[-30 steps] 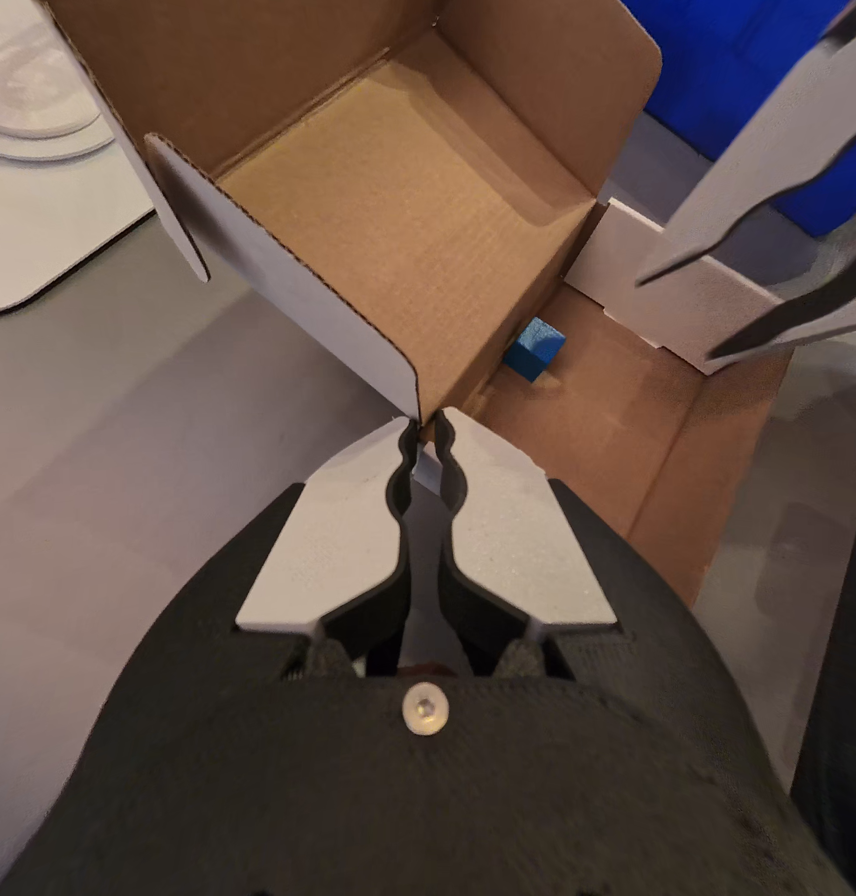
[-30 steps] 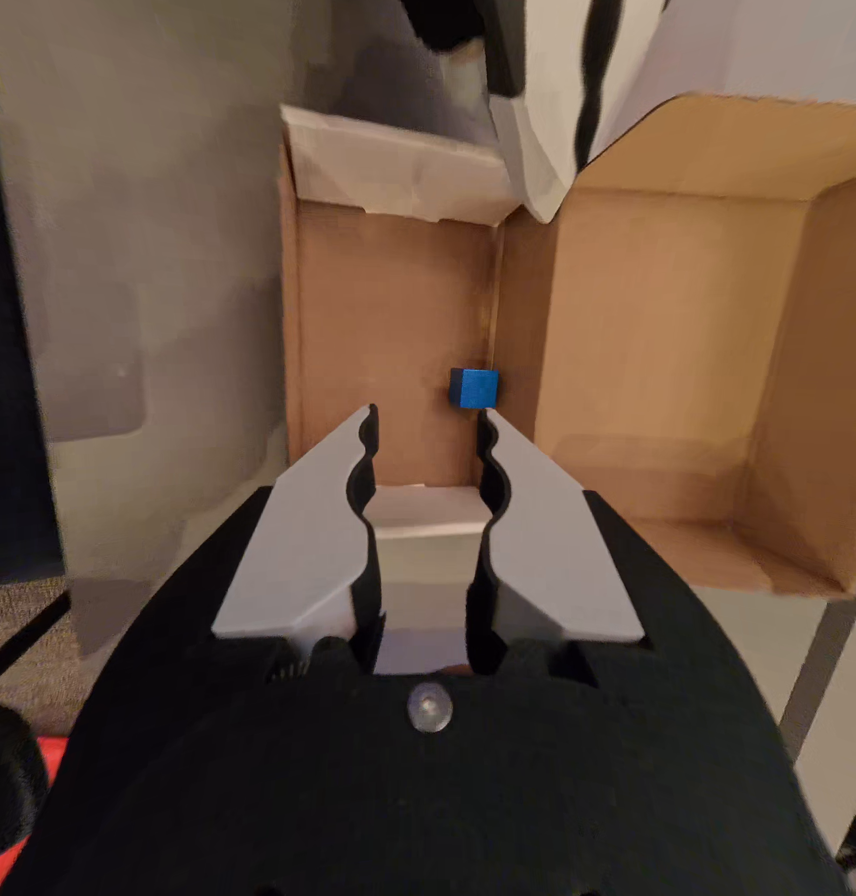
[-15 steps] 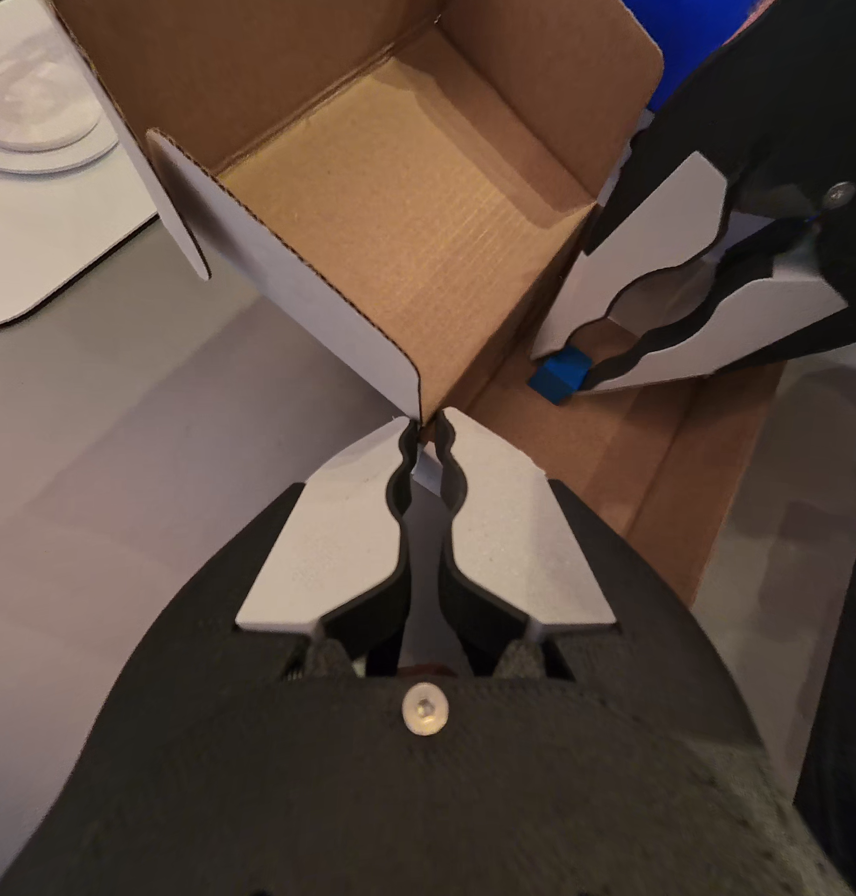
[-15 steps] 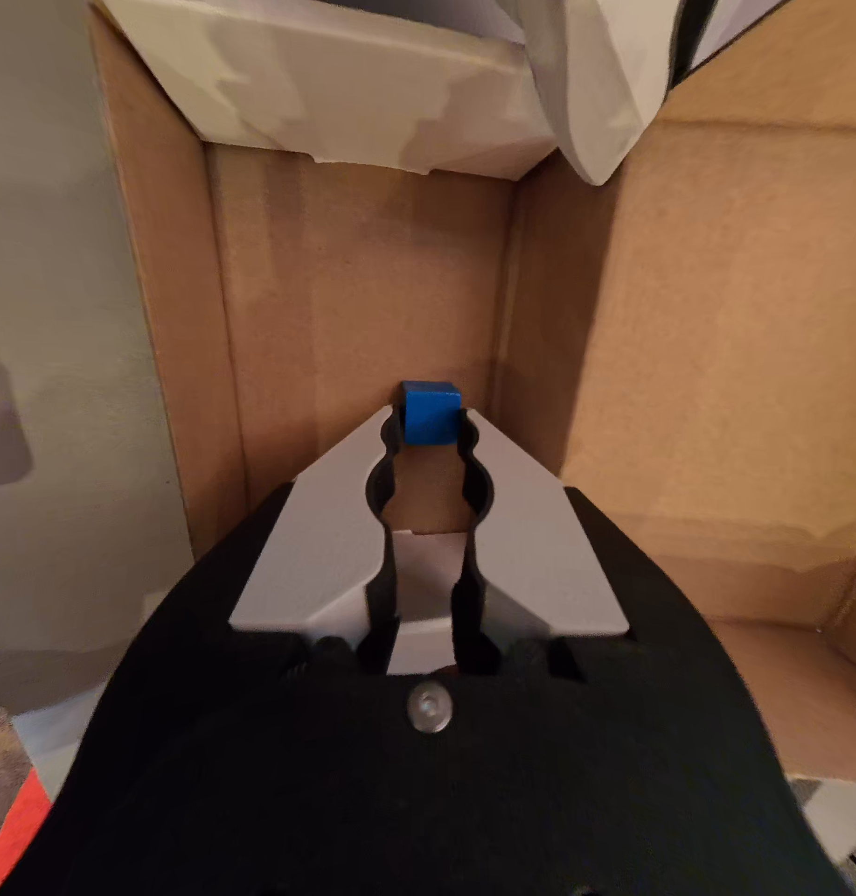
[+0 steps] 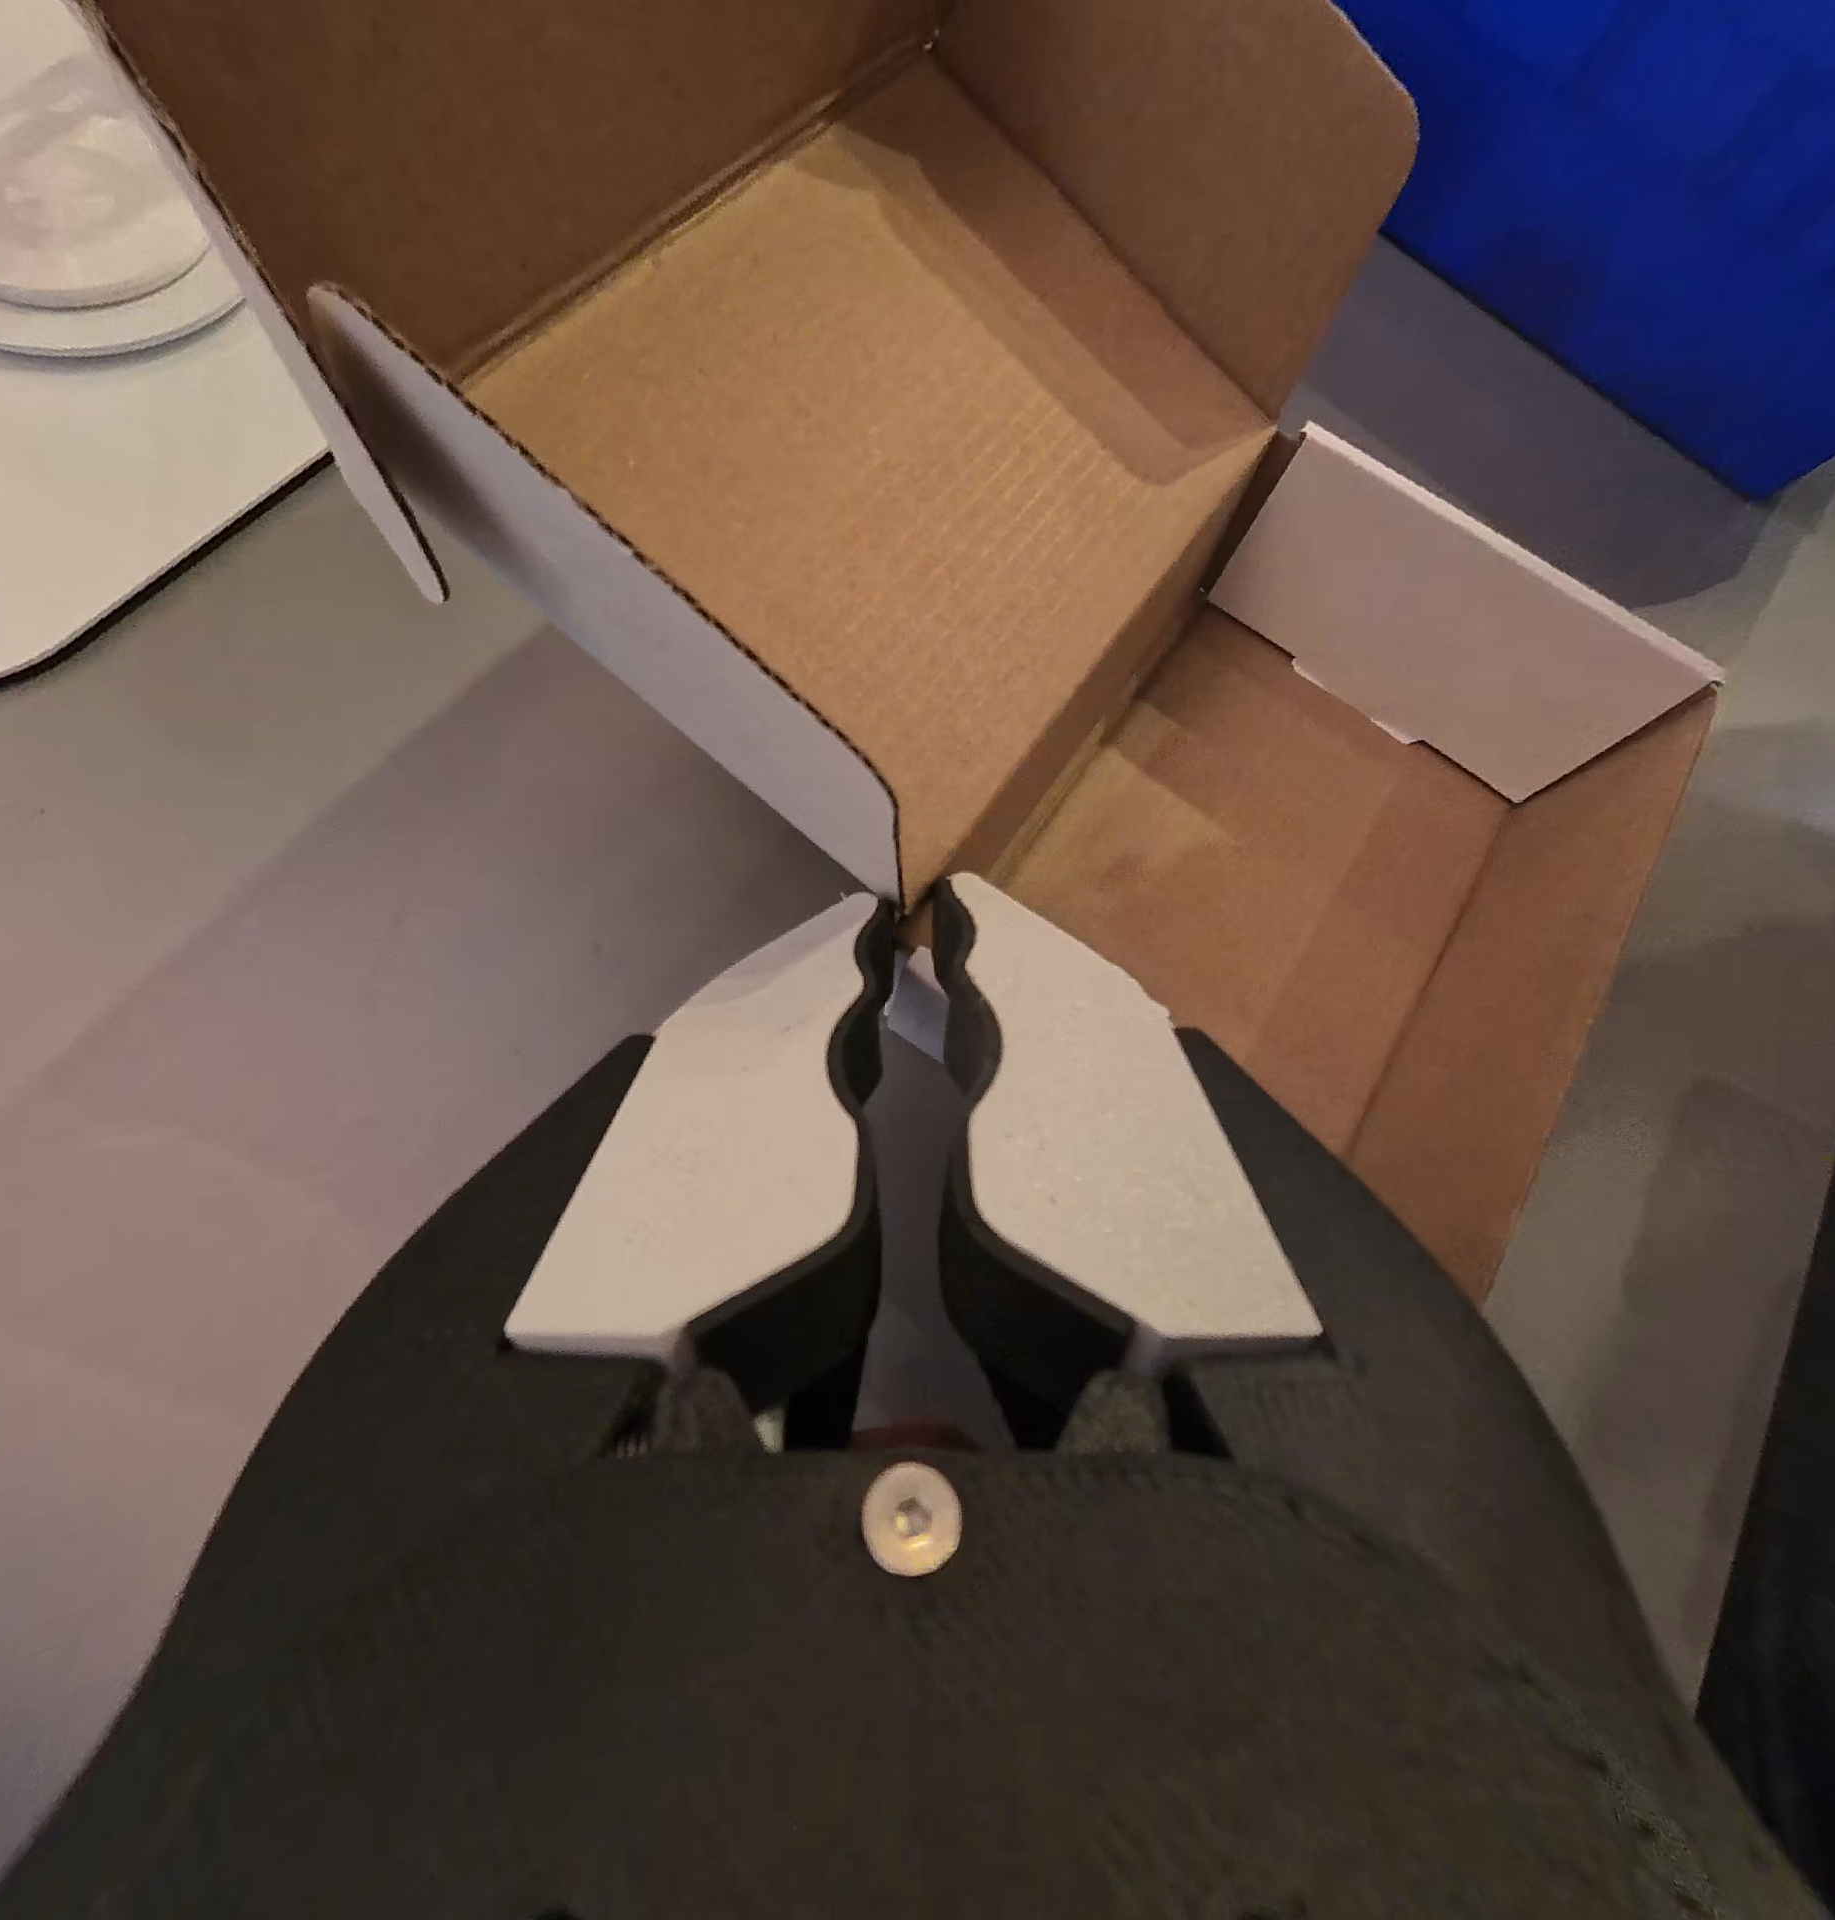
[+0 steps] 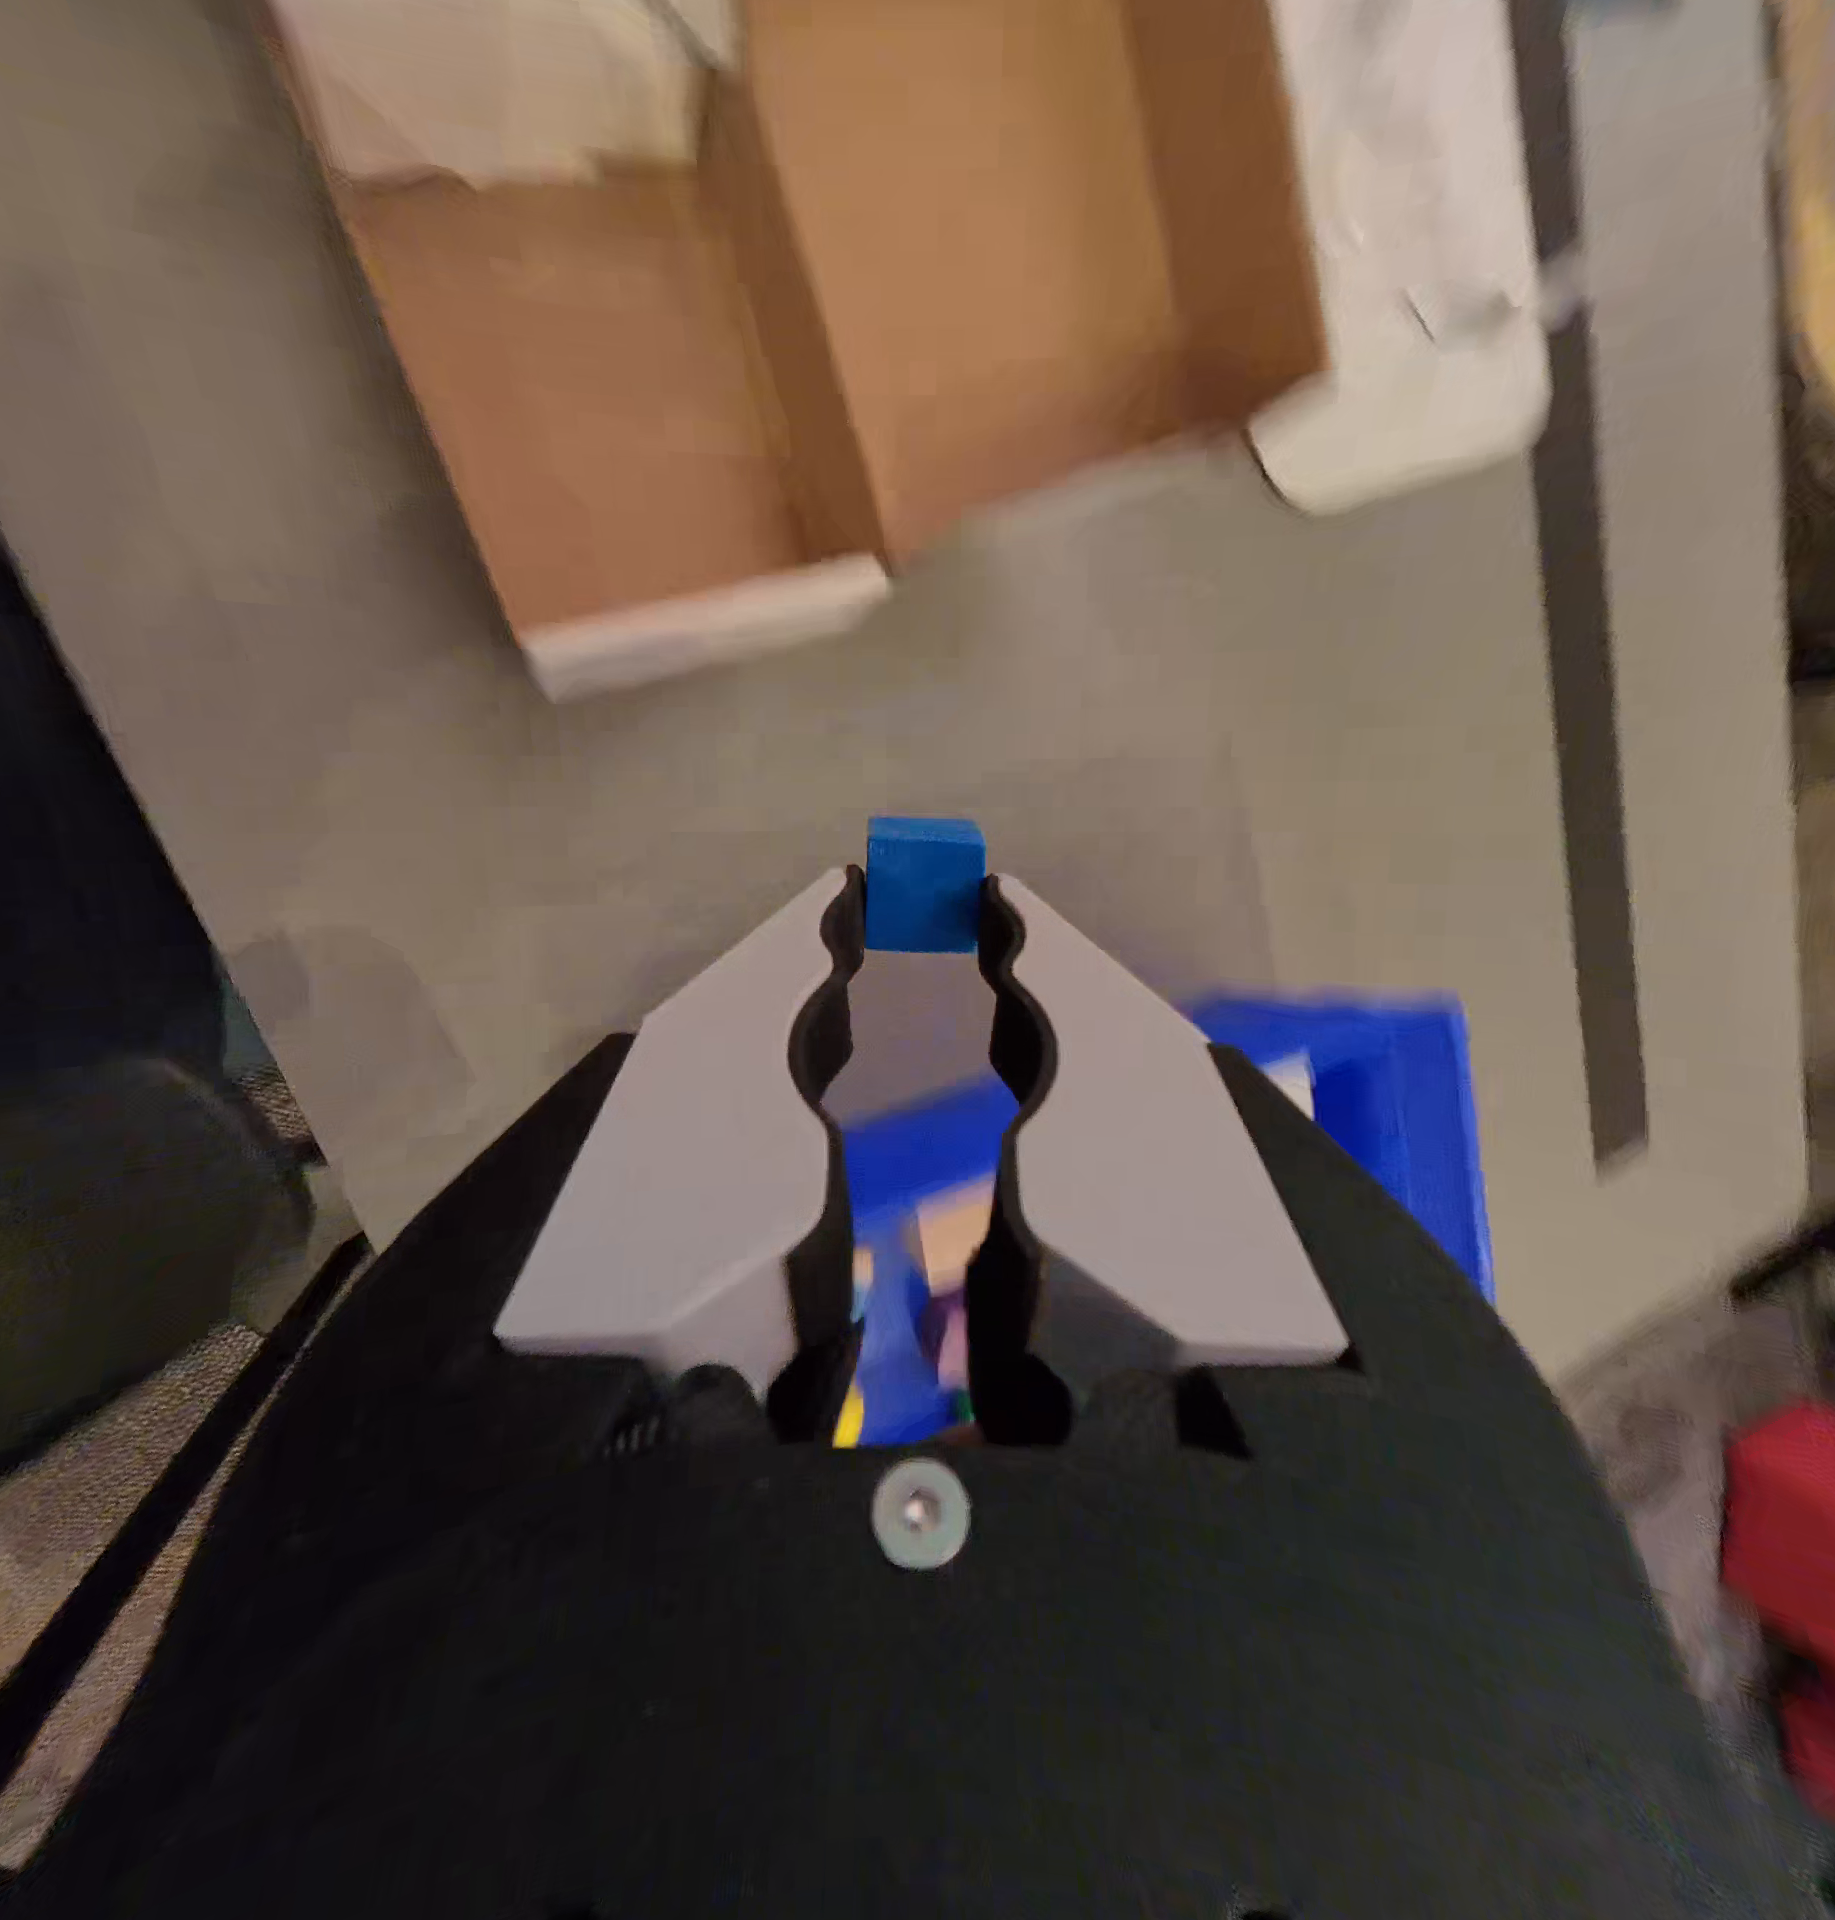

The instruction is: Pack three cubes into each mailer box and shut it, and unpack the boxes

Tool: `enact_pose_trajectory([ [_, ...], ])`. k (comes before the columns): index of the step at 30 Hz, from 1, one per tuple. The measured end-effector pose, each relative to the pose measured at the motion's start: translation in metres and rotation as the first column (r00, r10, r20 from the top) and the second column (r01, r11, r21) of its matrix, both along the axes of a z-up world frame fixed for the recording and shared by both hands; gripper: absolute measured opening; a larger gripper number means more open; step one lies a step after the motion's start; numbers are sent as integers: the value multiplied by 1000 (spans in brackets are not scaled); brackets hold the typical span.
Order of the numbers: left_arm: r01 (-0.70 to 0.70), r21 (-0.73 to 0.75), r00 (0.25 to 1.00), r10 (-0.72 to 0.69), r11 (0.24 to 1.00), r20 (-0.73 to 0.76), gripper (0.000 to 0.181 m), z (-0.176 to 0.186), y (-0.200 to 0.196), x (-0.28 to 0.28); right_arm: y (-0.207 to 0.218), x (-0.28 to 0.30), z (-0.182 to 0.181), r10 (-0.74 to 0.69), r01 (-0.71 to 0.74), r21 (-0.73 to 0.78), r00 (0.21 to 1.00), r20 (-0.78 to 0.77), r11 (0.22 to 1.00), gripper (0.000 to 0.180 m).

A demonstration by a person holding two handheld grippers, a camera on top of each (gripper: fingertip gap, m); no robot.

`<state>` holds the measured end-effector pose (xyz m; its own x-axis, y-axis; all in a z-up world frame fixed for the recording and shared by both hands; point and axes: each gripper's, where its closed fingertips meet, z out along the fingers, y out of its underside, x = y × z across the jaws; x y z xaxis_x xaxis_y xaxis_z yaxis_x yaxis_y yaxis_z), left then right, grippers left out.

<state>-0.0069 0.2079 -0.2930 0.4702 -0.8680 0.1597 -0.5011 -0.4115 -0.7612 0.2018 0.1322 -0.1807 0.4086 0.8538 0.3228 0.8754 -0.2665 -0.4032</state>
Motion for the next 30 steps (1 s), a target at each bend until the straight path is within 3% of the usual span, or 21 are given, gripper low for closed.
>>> enact_pose_trajectory([
  [5,-5,1,1000,5,1000,0,7,0,0,0,-30,129,-6,-336,338,7,933,127,941,20],
  [11,-13,0,1000,13,1000,2,7,0,-1,1,-70,201,-65,-578,601,-120,796,177,791,19],
  [20,-18,-4,1000,18,1000,7,6,0,-2,1,-85,229,-128,-658,723,-176,684,315,668,19],
  [30,-16,-7,1000,17,1000,10,7,0,-2,1,-87,236,-132,-681,752,-177,653,332,635,25],
])
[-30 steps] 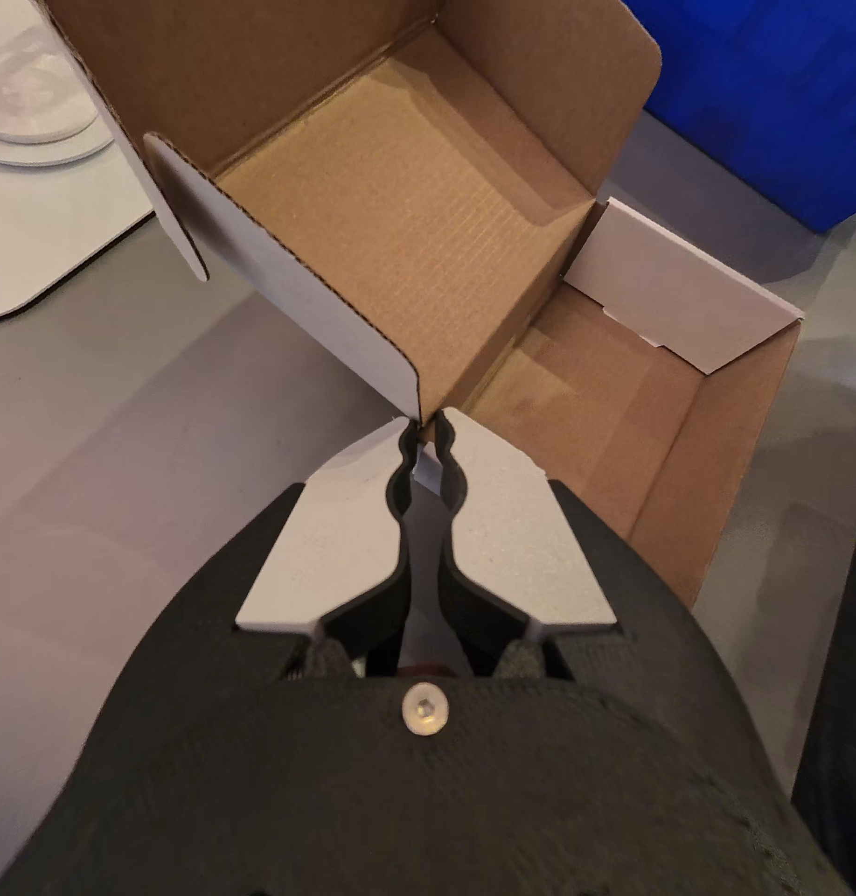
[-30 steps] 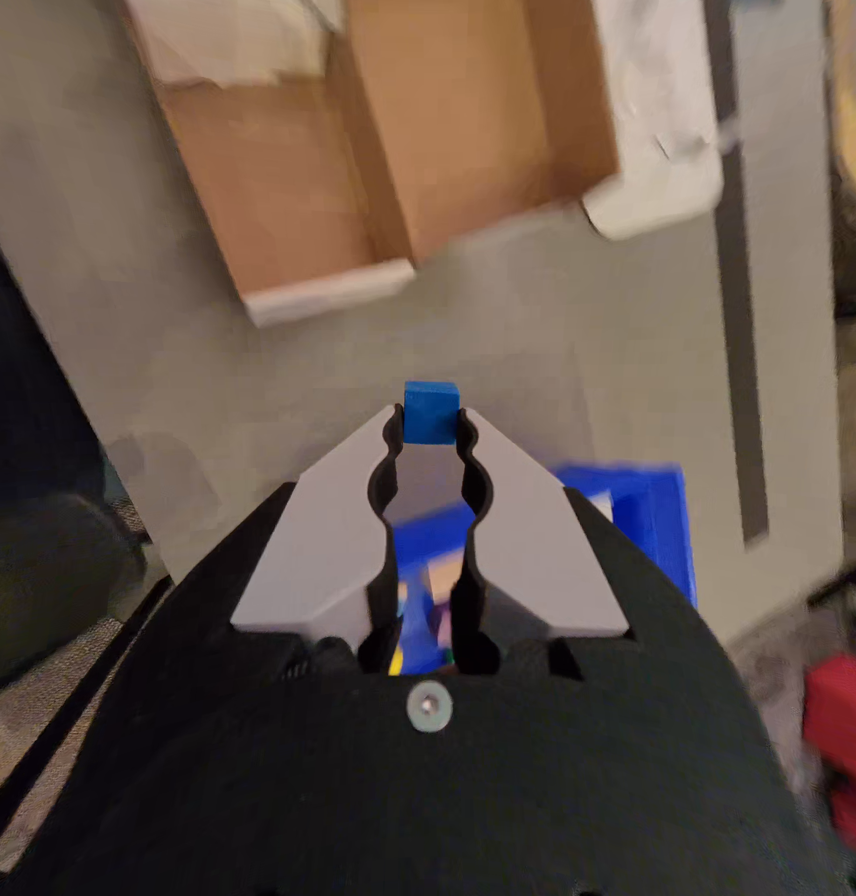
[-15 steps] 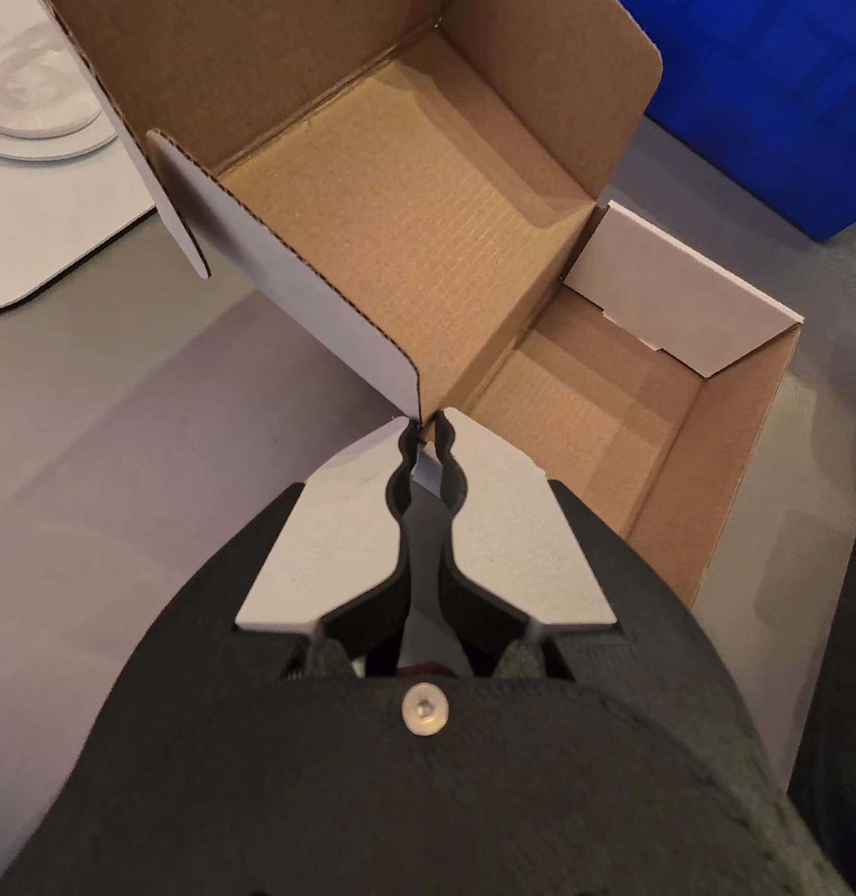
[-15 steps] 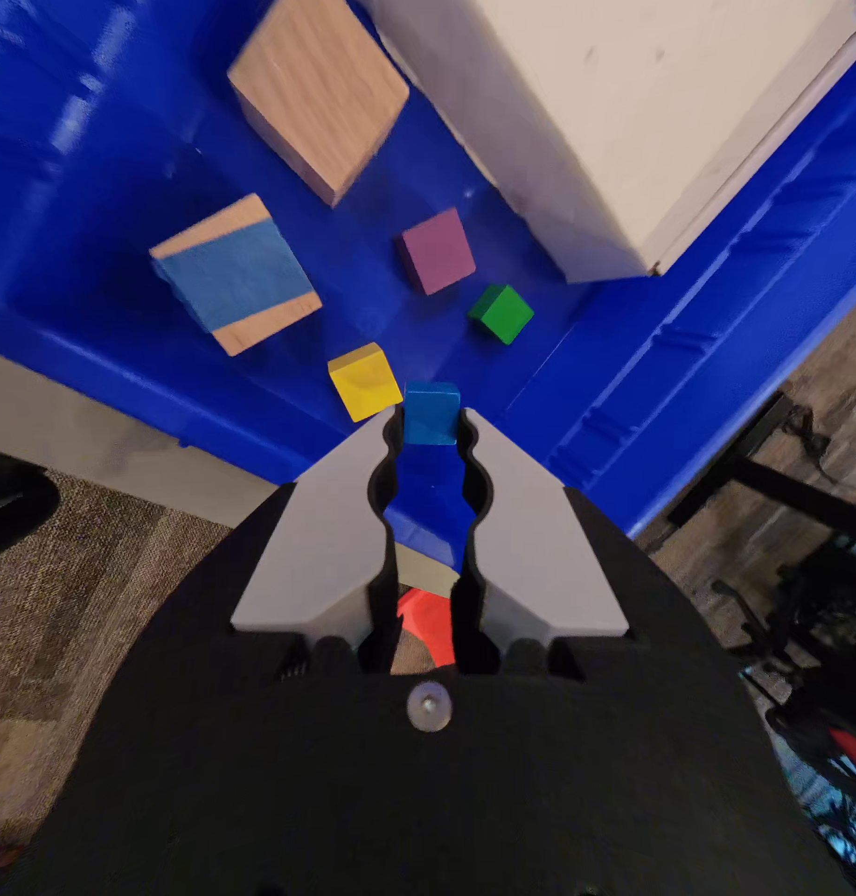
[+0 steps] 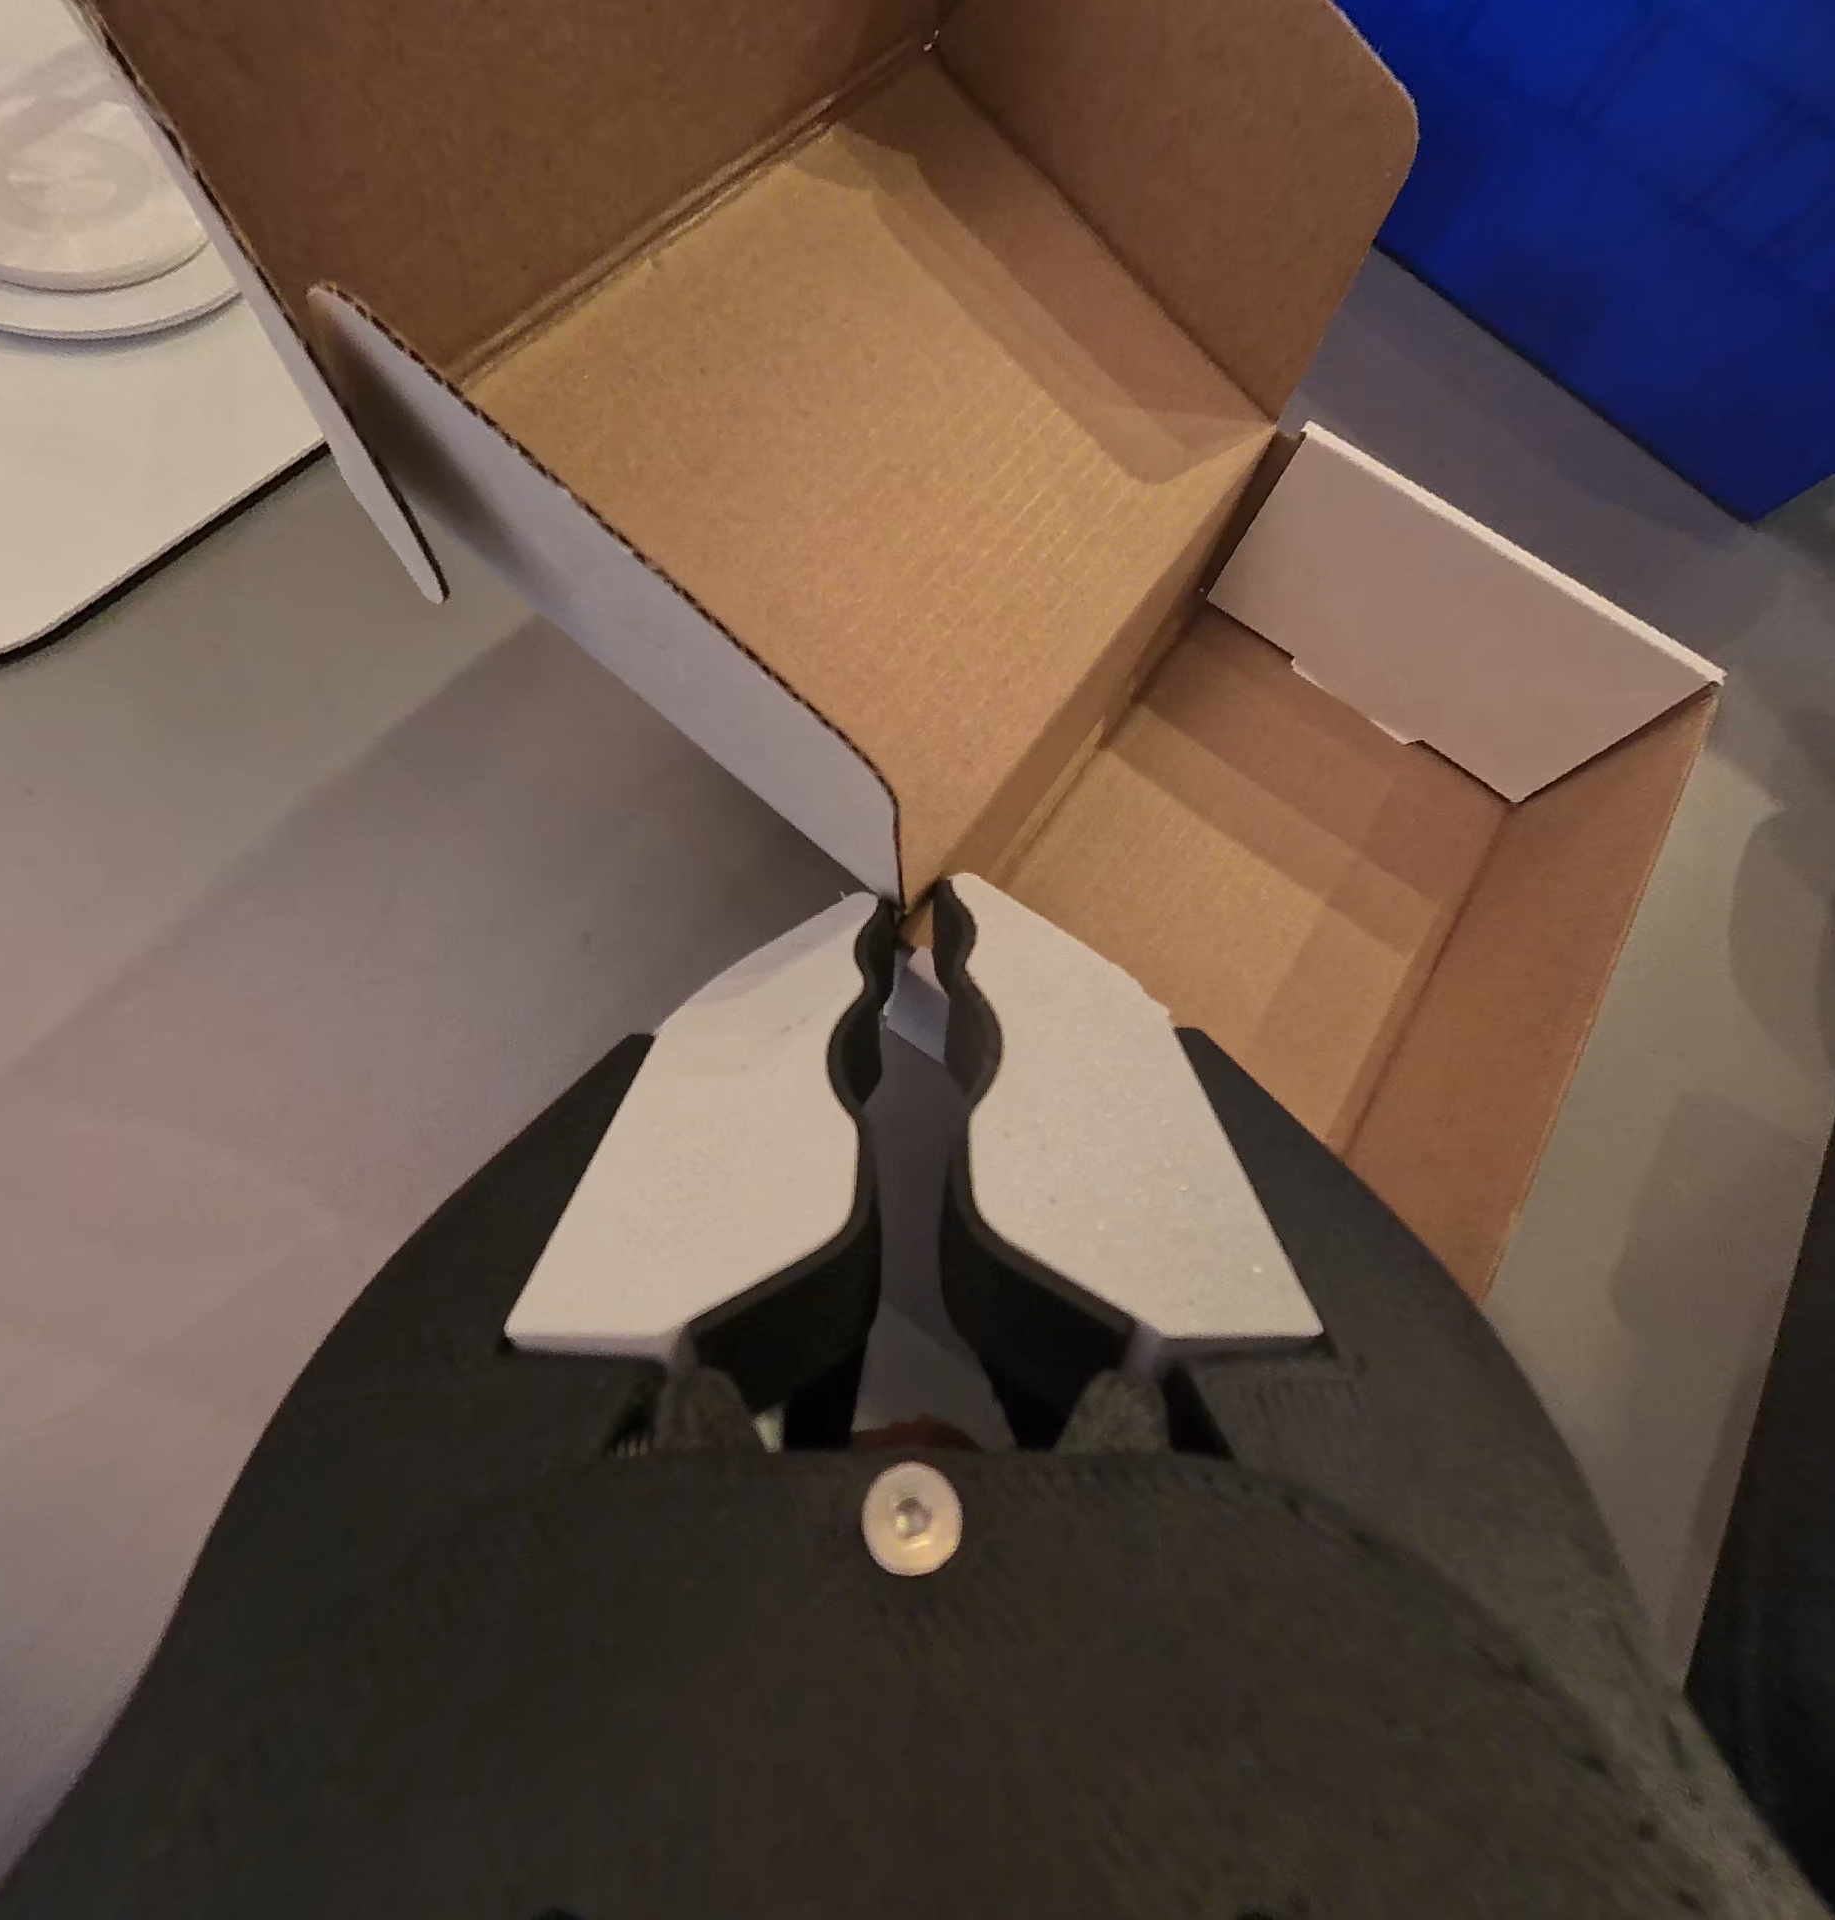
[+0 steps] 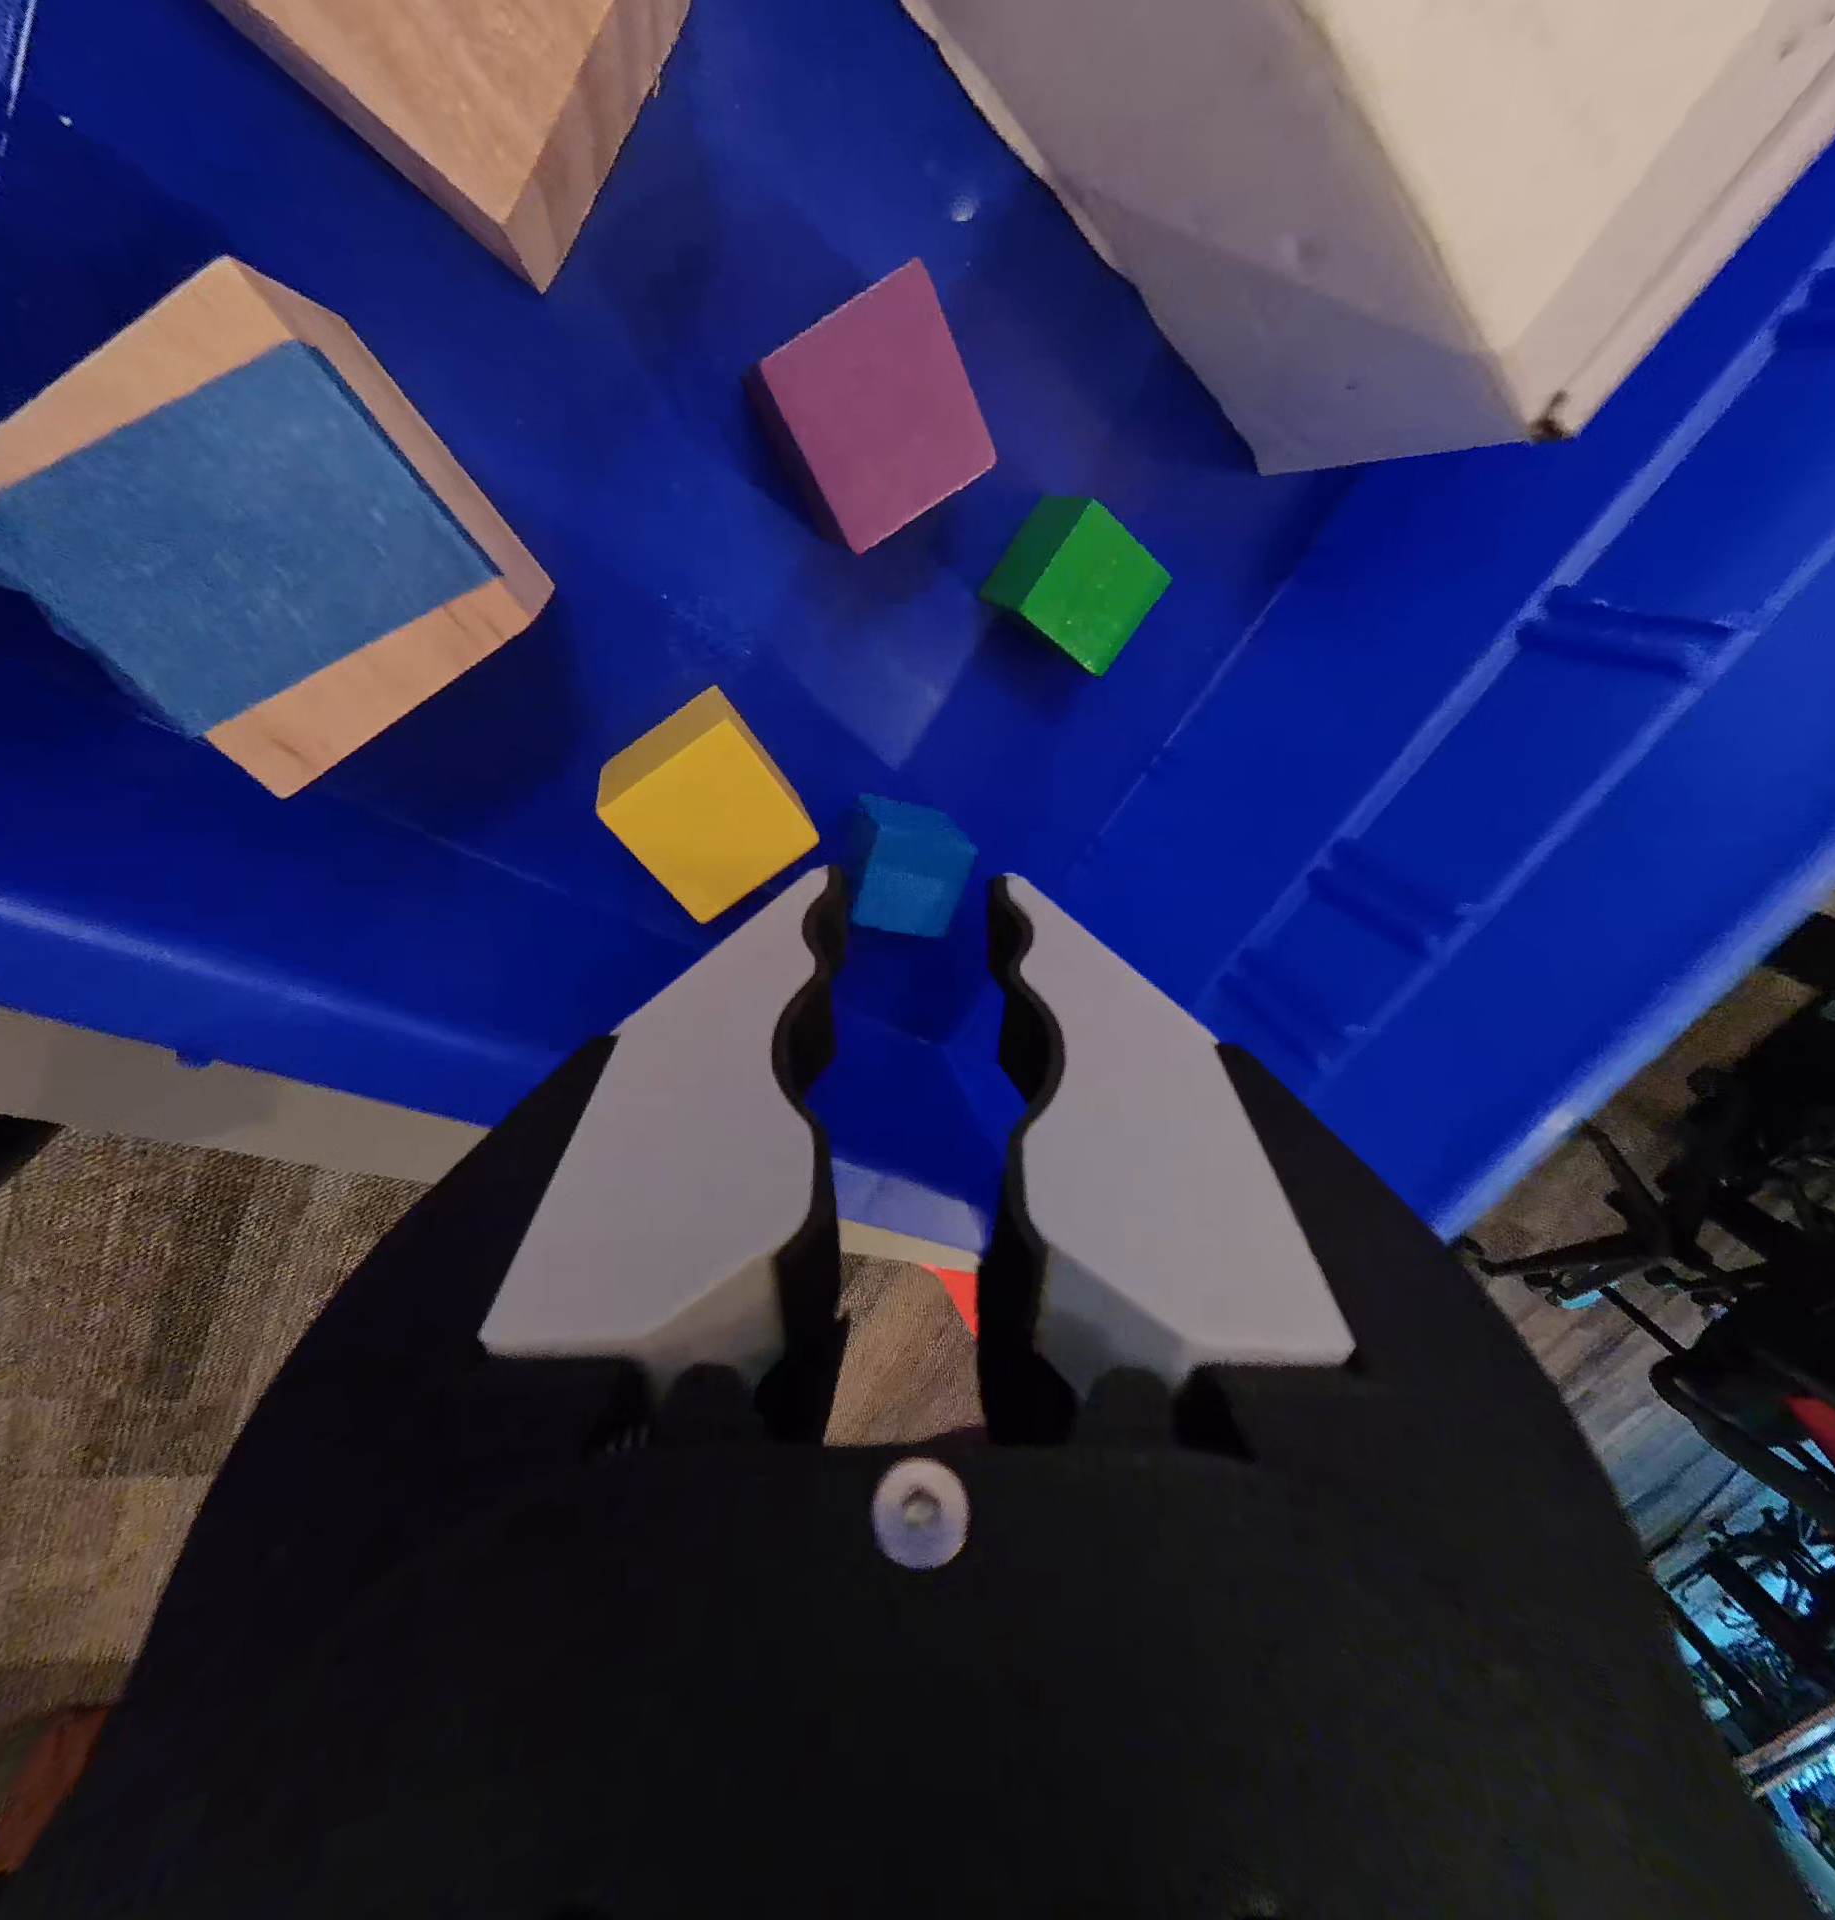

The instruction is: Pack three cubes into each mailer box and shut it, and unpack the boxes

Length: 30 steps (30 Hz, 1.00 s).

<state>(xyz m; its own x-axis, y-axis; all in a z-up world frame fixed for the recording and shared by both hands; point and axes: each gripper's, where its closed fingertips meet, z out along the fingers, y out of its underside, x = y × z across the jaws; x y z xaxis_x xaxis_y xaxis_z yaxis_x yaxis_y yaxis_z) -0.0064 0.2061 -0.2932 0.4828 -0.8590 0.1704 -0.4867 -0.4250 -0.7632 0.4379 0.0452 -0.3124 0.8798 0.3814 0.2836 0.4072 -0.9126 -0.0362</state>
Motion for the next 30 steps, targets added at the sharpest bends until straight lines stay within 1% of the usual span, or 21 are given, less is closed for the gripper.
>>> enact_pose_trajectory([
  [1,-1,0,1000,1,1000,0,7,0,0,0,1,2,7,-3,2,20,1000,16,1000,29],
  [4,-2,-1,1000,2,1000,1,7,0,0,0,7,-2,32,7,-9,84,1000,21,996,28],
  [6,-2,-4,1000,2,1000,3,7,0,0,0,18,-17,57,48,-48,172,999,7,984,28],
  [8,-2,-5,1000,2,1000,4,7,0,0,0,37,-57,84,133,-98,300,986,-100,949,31],
  [10,-2,-1,1000,2,1000,3,7,0,0,0,56,-107,111,238,-128,418,946,-223,900,41],
  [13,-4,10,1000,4,1000,-2,7,0,0,0,79,-193,136,410,-165,518,818,-403,839,59],
  [14,-4,17,1000,4,1000,-5,7,1,0,0,84,-218,138,453,-190,519,773,-444,833,66],
  [15,-1,19,1000,1,1000,-5,7,1,-1,0,90,-239,138,482,-212,516,738,-472,830,67],
  [18,10,2,1000,-10,1000,-1,7,2,-3,-1,116,-279,134,514,-226,518,682,-520,825,66],
  [21,15,-14,1000,-14,1000,15,7,2,-3,-3,143,-303,125,453,-141,472,604,-655,870,67],
  [23,18,-29,999,-17,999,30,8,3,-2,-5,159,-312,118,388,-61,427,549,-740,902,67],
  [26,20,-47,999,-18,999,28,8,1,-2,-8,173,-326,105,321,28,375,464,-826,927,70],
  [28,16,-50,1000,-16,999,9,7,1,-2,-12,180,-331,101,288,115,357,390,-875,927,67],
  [30,11,-59,1000,-11,998,0,7,1,-2,-16,185,-332,93,267,171,337,332,-905,926,62],
])
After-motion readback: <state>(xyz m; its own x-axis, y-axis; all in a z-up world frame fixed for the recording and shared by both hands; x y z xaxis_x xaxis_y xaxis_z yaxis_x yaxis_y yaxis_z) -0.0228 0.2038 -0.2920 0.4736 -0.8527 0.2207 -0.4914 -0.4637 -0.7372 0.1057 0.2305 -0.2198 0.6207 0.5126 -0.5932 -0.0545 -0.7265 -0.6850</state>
